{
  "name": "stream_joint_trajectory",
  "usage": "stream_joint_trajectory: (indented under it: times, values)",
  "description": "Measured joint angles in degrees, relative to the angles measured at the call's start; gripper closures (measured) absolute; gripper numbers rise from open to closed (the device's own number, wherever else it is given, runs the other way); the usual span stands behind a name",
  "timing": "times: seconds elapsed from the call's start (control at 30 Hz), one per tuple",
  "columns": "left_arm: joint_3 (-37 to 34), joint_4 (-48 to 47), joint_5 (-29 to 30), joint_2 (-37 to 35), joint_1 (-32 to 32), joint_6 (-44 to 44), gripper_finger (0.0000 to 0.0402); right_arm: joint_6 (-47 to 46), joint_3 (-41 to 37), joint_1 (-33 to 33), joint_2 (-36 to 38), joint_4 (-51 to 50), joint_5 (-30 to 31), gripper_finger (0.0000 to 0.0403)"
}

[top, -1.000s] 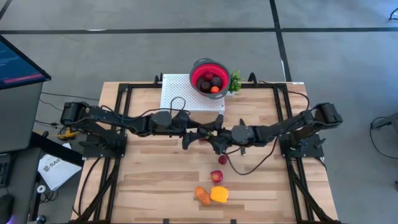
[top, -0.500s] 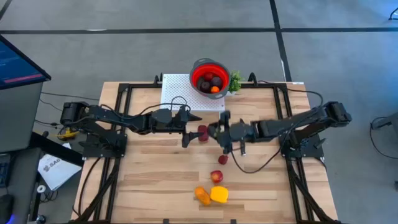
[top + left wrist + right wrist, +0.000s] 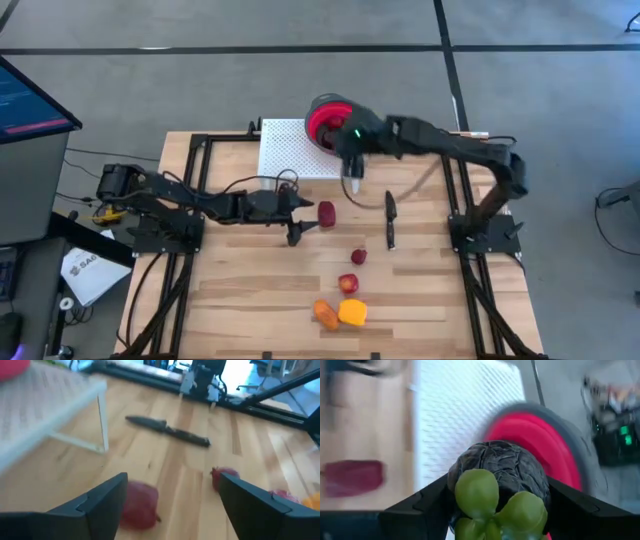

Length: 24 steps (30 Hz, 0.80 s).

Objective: Pick & Place Fruit
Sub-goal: Put the purple mangosteen into the red strainer bowl

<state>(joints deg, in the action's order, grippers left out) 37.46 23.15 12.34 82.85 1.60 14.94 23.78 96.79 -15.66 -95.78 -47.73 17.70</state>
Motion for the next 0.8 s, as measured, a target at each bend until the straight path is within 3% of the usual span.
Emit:
stream_joint_trajectory:
  times: [0.27, 0.4, 0.8]
  values:
    - [-5.0, 4.6, 4.6, 0.0, 2.7, 5.4, 0.0103, -0.3, 27.1, -12.7, -18.0, -16.5, -9.4, 0.0157]
    - [-6.3, 7.8, 5.5, 0.0, 3.2, 5.5, 0.0103, -0.5, 37.9, -16.3, -26.6, -24.5, -10.4, 0.0157]
    - [-6.4, 9.2, 5.7, 0.0, 3.3, 5.4, 0.0103, -1.8, 36.6, -19.7, -29.7, -22.0, -11.7, 0.0157]
